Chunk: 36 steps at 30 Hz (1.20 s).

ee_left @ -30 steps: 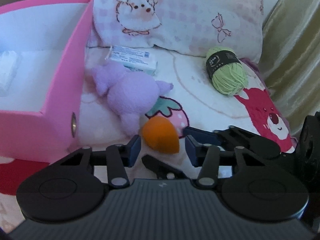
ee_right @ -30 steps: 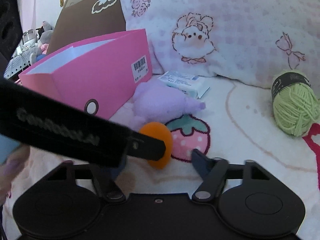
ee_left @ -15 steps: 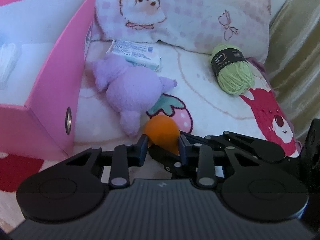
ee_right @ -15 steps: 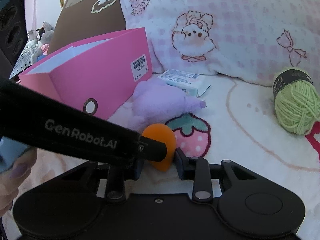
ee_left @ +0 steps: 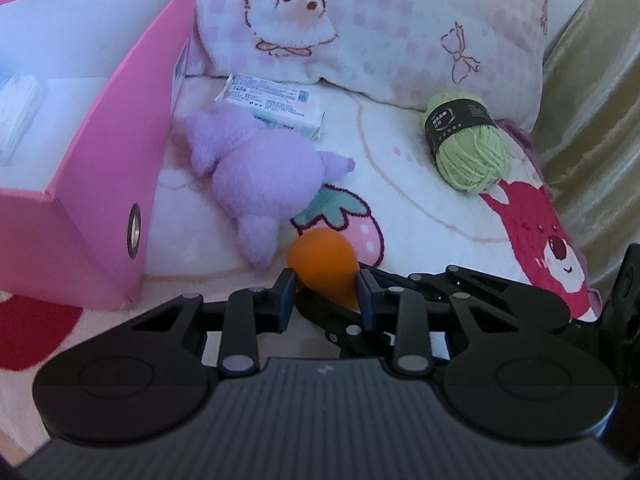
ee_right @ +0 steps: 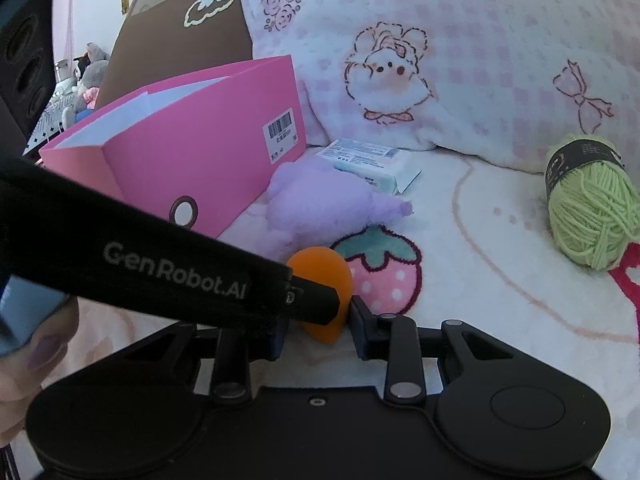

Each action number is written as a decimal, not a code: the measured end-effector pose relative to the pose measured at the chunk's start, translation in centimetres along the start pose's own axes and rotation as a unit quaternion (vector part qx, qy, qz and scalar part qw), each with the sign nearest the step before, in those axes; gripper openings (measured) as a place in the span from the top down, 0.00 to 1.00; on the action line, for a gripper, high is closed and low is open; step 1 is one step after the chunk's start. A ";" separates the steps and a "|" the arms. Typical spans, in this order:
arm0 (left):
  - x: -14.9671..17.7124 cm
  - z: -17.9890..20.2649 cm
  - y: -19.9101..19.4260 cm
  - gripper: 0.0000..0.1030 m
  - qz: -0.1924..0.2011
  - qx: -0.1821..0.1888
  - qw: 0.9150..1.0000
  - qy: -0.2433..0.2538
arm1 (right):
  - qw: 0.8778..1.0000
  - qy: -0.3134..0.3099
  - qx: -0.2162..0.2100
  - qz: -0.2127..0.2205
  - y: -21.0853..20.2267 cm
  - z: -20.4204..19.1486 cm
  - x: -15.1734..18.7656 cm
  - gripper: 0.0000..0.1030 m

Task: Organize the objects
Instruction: 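Close the right gripper on the orange makeup sponge, then lift the orange makeup sponge off the quilt with the left gripper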

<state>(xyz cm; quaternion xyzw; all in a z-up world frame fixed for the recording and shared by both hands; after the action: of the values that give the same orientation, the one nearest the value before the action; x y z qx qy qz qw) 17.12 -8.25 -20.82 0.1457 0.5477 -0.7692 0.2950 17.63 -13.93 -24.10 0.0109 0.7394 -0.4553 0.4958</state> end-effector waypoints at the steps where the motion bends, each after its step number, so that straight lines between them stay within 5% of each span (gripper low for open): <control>1: 0.1 0.1 -0.1 0.70 0.000 -0.002 1.000 0.003 | 1.000 -0.003 0.002 0.001 -0.1 -0.1 0.0 0.65; 16: 0.8 0.6 -2.5 0.70 0.001 0.005 1.000 0.013 | 1.000 -0.027 0.012 0.004 -2.4 -1.9 -0.1 0.65; 36: 2.8 0.2 -6.6 0.70 -0.056 0.010 0.998 0.006 | 0.998 -0.056 0.025 -0.020 -5.4 -6.0 0.7 0.65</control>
<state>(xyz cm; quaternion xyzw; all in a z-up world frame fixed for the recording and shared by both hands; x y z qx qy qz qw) 10.91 -7.80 -17.32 0.1226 0.5494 -0.7887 0.2470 10.41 -13.26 -20.47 -0.0166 0.6991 -0.4833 0.5267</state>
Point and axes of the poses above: each gripper's, at about its wrist camera, not at the fingertips, and y roughly the way its jaws point, z to its right, x to its underside, the point moved 9 cm from there along y, roughly the way its jaws point, and after that the axes turned 4 degrees about -z, right-handed, at the moved point
